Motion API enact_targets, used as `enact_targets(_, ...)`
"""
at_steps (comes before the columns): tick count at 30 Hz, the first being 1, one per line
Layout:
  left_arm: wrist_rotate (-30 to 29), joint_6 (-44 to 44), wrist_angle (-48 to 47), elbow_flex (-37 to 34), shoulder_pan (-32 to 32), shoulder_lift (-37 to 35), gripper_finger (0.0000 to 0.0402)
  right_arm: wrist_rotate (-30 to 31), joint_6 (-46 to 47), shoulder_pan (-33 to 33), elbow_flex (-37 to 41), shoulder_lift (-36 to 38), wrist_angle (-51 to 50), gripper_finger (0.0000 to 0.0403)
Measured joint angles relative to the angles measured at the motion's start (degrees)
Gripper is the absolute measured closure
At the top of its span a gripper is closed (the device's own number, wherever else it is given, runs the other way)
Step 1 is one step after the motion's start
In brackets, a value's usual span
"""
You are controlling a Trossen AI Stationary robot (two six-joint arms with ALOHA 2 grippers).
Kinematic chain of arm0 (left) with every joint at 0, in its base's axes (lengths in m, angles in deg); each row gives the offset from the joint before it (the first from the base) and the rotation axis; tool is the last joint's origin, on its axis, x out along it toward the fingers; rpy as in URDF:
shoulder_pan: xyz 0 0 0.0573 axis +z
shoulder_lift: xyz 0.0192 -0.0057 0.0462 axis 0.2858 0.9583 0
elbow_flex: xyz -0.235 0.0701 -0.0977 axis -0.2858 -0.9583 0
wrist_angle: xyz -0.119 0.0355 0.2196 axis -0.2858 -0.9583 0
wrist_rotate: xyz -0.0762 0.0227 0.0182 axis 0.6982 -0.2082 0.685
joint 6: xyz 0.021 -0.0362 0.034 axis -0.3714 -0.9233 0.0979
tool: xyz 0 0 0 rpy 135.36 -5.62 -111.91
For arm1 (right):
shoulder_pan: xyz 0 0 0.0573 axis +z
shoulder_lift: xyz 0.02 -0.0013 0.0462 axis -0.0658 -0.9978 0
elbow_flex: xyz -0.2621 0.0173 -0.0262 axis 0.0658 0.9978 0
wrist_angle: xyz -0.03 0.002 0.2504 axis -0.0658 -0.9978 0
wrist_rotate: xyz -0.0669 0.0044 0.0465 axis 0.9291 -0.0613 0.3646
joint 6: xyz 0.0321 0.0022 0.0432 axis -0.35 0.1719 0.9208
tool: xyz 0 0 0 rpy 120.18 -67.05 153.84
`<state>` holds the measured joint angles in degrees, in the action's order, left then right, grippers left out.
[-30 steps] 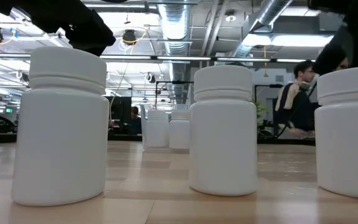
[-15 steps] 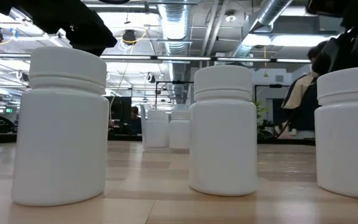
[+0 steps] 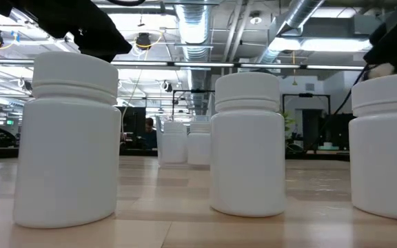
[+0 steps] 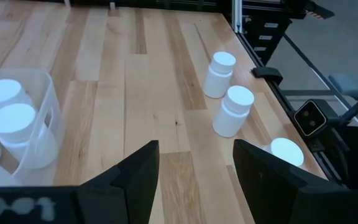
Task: Pick and place pill bottles into a basket
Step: Put the pill bottles into the container
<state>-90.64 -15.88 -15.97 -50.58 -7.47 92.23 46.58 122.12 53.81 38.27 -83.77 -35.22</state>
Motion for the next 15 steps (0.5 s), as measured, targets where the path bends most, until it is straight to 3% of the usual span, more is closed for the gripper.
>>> enact_targets(7,-0.2,-0.4,0.0,0.0,0.0,0.0,0.0207,7.2,0.0,3.0,0.0,-5.9,3.1,0.0199)
enact_targets(15,-1.1,-0.6,2.2,0.0,0.0,0.0,0.0207,8.5,-1.5,3.0,0.0,-15.2,14.2,0.02)
